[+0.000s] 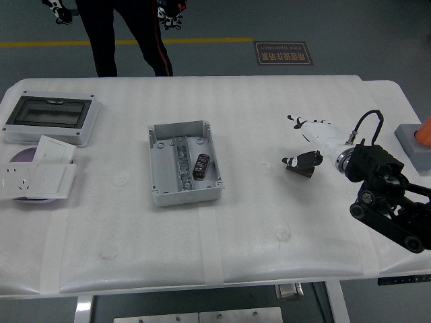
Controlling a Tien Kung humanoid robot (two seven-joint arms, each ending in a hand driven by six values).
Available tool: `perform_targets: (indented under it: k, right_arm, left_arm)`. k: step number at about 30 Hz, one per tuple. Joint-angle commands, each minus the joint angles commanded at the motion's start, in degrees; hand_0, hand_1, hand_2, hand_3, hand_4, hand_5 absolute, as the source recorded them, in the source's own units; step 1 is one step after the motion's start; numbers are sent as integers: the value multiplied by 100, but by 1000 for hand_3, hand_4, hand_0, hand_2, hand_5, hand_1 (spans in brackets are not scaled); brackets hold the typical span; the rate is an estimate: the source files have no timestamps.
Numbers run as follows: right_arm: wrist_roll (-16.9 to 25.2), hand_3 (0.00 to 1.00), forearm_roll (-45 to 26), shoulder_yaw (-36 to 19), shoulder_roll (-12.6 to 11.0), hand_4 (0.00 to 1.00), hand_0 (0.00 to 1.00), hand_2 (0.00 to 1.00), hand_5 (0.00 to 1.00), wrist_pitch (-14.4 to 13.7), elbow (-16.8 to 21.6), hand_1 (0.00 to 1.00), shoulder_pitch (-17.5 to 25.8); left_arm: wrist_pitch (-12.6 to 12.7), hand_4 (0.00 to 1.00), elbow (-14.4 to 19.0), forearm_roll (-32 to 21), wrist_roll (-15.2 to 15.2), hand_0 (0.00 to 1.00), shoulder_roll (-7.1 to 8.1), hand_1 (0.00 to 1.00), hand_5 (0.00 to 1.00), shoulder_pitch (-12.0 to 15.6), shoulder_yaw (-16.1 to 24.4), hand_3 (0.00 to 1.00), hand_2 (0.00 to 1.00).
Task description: Pick up the battery,place it into the box
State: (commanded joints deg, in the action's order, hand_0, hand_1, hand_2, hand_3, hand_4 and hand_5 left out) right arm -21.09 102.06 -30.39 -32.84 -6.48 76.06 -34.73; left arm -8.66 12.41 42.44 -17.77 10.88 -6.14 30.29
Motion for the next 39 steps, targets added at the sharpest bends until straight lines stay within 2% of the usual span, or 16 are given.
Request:
perform_targets:
  k: [3,4,7,15,16,21,22,27,28,33,34,39]
  right_arm:
    - [1,998,298,-95,-75,869,998,907,428,69,174,826,162]
    - [23,998,357,-108,-85,900,998,920,500,68,181,836,196]
    - [86,998,426,-124,-84,900,998,920,500,25,128,836,251]
    - [271,998,267,146,-33,912,998,908,496,-487,-296,820,203]
    - [280,995,253,233,-33,890,916,854,478,-502,-349,793,187]
    - [252,995,288,560,-9,890,916,854,478,-429,-556,793,162]
    - [244,973,298,586,-7,853,802,818,503,-419,-568,727,164]
    - [206,973,309,691,-3,853,802,818,503,-418,-563,727,160]
    - [207,902,310,701,2,867,791,804,536,-423,-565,723,158]
    - [218,902,296,724,24,867,791,804,536,-452,-606,723,174]
    - [221,720,294,725,25,805,738,706,512,-458,-611,663,179]
    - [236,720,289,714,24,805,738,706,512,-480,-624,663,195]
  left_arm:
    - [0,488,6,29,-11,511,-9,636,472,17,16,454,480]
    - [-1,479,7,40,-14,511,-10,635,466,21,22,452,485]
    - [-3,479,8,52,-14,511,-6,635,466,25,33,452,485]
    - [7,479,7,31,16,510,5,635,468,5,19,451,488]
    - [11,478,7,27,21,511,8,635,469,4,20,451,489]
    - [22,478,9,24,39,511,38,635,469,2,28,451,489]
    - [24,477,10,25,40,509,42,635,473,3,30,451,489]
    - [36,477,9,18,52,509,47,635,473,3,35,451,489]
    - [38,474,9,6,59,509,46,635,477,1,23,451,488]
    - [61,474,6,-28,100,509,44,635,477,-9,-5,451,488]
    - [64,473,6,-23,101,509,45,636,481,-7,1,451,489]
    - [73,473,9,-6,104,509,50,636,481,7,16,451,489]
